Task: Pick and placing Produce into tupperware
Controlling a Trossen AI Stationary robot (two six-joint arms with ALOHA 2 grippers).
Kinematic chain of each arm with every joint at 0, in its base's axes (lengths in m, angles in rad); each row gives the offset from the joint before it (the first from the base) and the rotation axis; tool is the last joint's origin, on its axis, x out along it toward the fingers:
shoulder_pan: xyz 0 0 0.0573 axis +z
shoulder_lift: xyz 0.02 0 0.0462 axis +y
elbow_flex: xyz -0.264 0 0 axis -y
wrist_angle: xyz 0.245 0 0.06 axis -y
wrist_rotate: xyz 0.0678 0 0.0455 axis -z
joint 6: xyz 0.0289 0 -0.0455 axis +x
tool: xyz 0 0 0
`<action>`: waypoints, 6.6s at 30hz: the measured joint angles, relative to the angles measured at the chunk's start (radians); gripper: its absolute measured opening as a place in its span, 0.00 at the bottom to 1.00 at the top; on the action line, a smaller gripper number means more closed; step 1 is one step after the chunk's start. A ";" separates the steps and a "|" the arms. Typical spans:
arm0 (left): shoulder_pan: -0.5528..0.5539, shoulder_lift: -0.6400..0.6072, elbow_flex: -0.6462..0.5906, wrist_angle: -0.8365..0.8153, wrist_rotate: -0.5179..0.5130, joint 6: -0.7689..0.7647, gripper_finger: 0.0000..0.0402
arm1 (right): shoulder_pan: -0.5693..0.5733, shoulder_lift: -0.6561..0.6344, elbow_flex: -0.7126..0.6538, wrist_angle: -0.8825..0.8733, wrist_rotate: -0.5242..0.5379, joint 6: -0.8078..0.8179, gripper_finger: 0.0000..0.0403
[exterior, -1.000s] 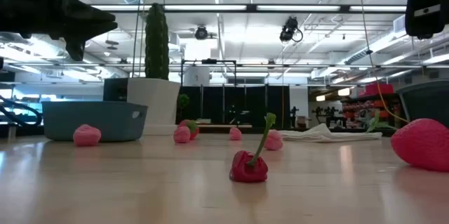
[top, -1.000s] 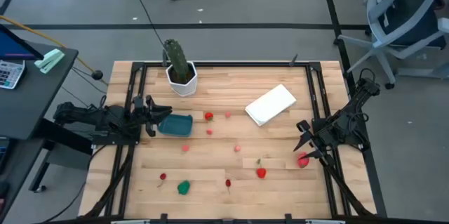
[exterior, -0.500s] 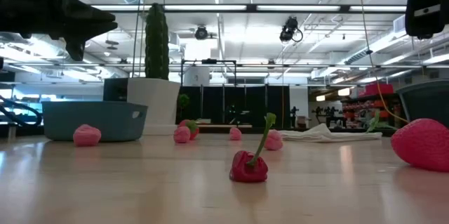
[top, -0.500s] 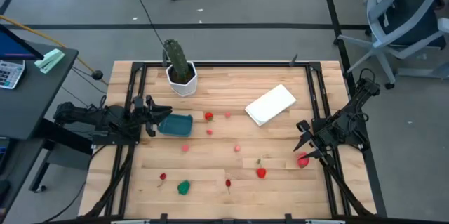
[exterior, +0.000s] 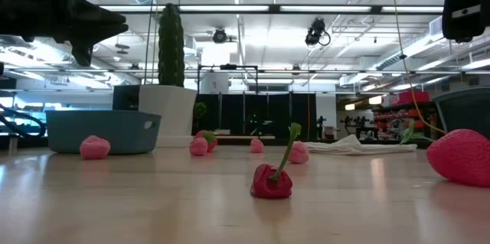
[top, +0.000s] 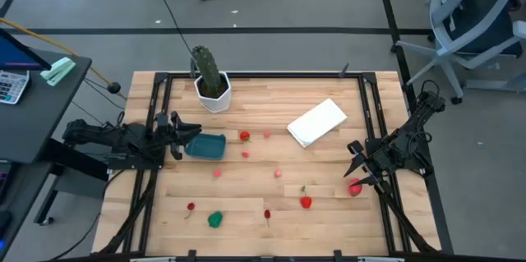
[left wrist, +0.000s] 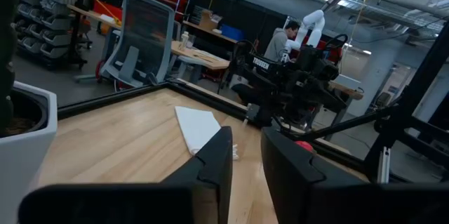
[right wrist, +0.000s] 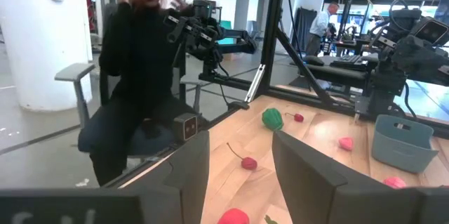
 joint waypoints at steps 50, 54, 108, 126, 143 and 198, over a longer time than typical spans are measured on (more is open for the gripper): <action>0.000 0.000 0.000 0.000 0.000 0.000 0.22 | 0.000 0.000 0.000 0.000 0.000 0.000 0.41; 0.000 0.000 0.000 0.000 0.000 0.000 0.23 | 0.000 0.000 0.000 0.000 0.000 0.000 0.41; 0.001 0.001 0.000 0.000 -0.006 -0.076 0.18 | 0.000 0.116 0.045 0.482 0.164 -0.406 0.41; 0.000 0.004 0.125 0.023 0.021 0.196 0.24 | -0.128 0.875 0.731 -0.311 0.382 -0.074 0.41; 0.000 0.636 0.911 -0.683 0.021 0.112 0.28 | -0.370 1.127 0.748 -0.333 0.382 0.281 0.41; -0.226 1.435 1.074 -1.100 0.080 -0.753 0.28 | -0.717 1.641 0.748 0.349 -0.146 0.034 0.41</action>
